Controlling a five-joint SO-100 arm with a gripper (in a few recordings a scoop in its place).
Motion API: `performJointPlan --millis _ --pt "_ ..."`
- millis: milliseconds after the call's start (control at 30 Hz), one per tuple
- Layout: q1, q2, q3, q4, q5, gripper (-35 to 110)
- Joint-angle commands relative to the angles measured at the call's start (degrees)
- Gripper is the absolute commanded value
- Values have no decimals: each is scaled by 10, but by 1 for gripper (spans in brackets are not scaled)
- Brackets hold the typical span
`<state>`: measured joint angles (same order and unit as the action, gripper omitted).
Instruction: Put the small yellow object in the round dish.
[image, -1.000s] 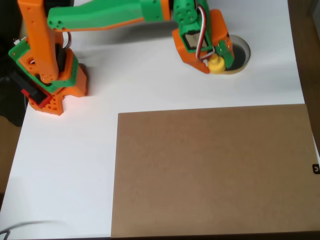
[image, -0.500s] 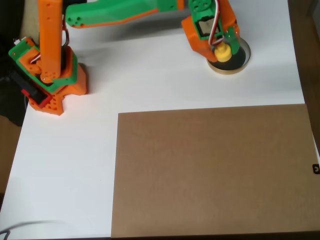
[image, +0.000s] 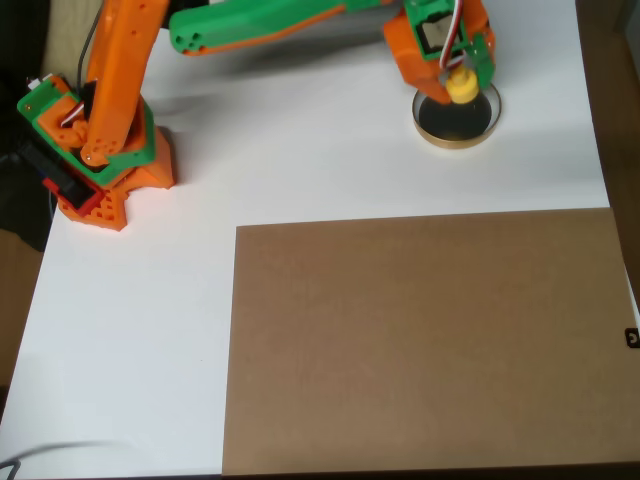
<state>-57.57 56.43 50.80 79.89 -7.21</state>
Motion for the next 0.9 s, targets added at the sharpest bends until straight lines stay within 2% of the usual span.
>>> performJointPlan --millis 0,433,867 --pt "-11 17 -40 11 4 0" --pt "-23 -25 -33 8 18 0" --pt "-26 -35 -40 2 22 23"
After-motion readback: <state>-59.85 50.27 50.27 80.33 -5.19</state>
